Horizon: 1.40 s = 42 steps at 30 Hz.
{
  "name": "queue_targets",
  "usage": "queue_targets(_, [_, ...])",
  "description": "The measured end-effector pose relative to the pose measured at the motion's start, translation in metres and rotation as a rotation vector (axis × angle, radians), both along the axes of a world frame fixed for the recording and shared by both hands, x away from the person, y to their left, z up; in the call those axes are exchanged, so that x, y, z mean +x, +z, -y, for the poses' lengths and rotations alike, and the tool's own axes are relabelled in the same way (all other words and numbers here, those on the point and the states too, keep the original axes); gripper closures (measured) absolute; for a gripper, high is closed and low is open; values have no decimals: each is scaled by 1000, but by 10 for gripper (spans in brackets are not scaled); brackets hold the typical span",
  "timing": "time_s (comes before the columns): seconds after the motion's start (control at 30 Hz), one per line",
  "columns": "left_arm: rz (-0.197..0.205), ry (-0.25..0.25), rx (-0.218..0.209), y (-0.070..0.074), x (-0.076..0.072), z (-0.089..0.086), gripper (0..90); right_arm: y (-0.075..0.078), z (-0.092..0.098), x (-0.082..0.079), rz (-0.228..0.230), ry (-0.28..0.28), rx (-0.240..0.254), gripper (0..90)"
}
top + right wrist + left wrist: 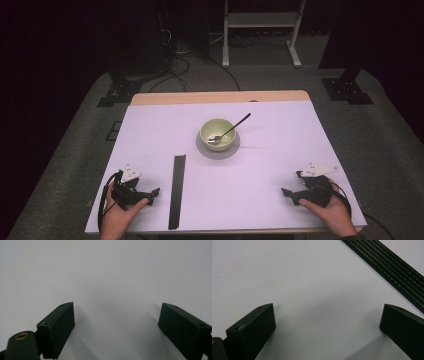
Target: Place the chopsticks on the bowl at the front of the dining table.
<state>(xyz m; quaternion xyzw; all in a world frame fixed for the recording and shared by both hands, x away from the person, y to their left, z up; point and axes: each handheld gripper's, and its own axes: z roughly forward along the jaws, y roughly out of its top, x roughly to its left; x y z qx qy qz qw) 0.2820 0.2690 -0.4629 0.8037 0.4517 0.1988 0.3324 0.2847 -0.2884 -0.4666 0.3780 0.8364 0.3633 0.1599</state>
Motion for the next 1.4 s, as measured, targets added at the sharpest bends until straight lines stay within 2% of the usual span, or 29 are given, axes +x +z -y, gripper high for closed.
queue_targets(0.63, [-2,1,6,1,1,1,0,0,0,0,1,0,0,120])
queue_targets(1.0, [7,16,-30,5,5,-1,0,0,0,0,1,0,1,120])
queue_targets(1.1, [20,24,-52,8,7,-2,0,0,0,0,1,-1,0,120])
queue_targets(1.27, [21,29,-41,10,10,-1,0,0,0,0,2,0,0,120])
queue_targets(1.4, [25,28,-64,13,13,1,0,0,0,0,1,0,-1,120])
